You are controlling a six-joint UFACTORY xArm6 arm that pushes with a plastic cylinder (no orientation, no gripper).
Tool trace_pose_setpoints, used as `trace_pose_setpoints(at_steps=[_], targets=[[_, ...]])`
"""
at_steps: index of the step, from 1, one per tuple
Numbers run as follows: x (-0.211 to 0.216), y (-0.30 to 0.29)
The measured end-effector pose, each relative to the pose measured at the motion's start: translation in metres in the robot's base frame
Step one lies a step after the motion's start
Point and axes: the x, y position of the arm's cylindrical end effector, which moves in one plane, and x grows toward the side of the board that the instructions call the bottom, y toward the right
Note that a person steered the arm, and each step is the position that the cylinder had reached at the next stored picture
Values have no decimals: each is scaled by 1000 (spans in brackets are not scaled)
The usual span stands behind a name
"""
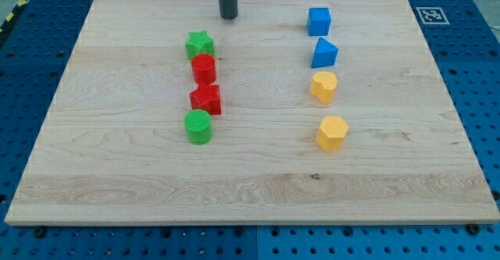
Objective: Move the triangle to the bottom right of the cube
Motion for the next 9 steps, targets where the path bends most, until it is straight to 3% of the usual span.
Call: trace_pose_setpoints(at_steps=[5,7,9], targets=[[8,-15],[37,70],[59,88]])
